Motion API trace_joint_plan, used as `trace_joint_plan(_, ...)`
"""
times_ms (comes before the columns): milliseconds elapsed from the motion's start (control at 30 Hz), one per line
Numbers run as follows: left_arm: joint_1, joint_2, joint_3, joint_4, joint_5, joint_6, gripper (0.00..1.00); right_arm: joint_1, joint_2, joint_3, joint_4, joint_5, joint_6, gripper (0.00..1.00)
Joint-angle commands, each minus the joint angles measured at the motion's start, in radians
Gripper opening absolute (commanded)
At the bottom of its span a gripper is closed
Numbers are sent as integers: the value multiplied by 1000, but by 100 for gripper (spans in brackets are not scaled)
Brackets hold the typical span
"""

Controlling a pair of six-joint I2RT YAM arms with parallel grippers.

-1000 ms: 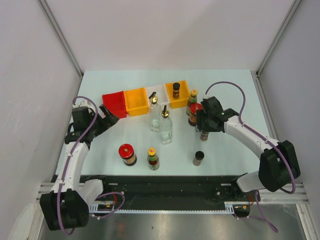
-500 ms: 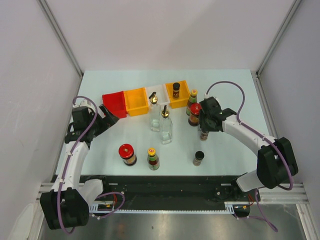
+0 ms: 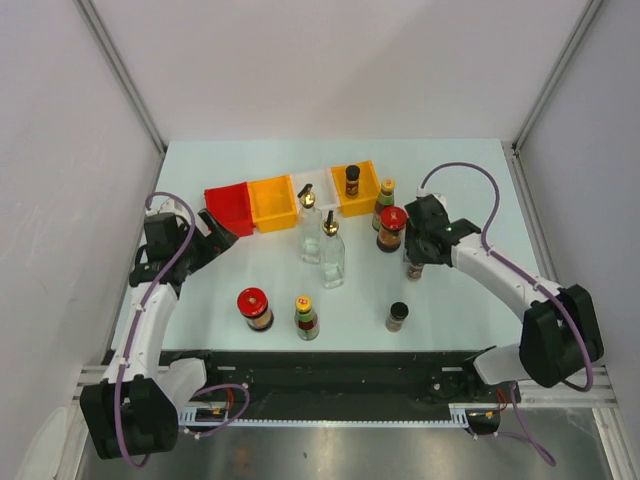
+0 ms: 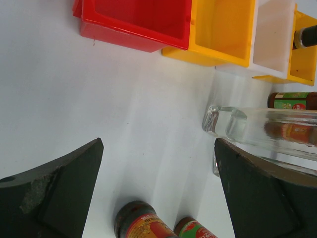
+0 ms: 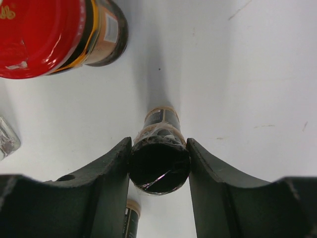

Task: Organize the condiment bottles
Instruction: Pick up the bottle from the center of the board, then place the bottle in the storage box.

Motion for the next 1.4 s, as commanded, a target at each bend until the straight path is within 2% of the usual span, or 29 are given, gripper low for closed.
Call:
trace_joint_plan(0,5,-5,3,42,16,9,100,-46,-106,7,8,34,-8,0)
trace_joint_plan(200,7,0,6,42,18,9,100,-173,-136,98,10,8,-95,0)
trace_joint_plan(333,7,2,7,42,18,9,100,-227,-73,248,5,-7,-165,0)
trace_joint_plan(467,7,0,7,39,15,11,100,-251,22,488,-10,-18,-206,0)
trace_joint_plan(733,7,2,9,37,18,11,100,-234,267,897,-15,-125,-234,0)
trace_joint_plan(1033,9,5,6,41,25,11,100,-130,634,1369,-139,-148,-298,0)
trace_joint_plan(1133,7,8,4,37,27,11,100,-110,720,1434,-144,-153,-289,0)
trace_joint_plan(1367,7,12,4,37,28,12,100,-76,820,1439,-81,-173,-284,0)
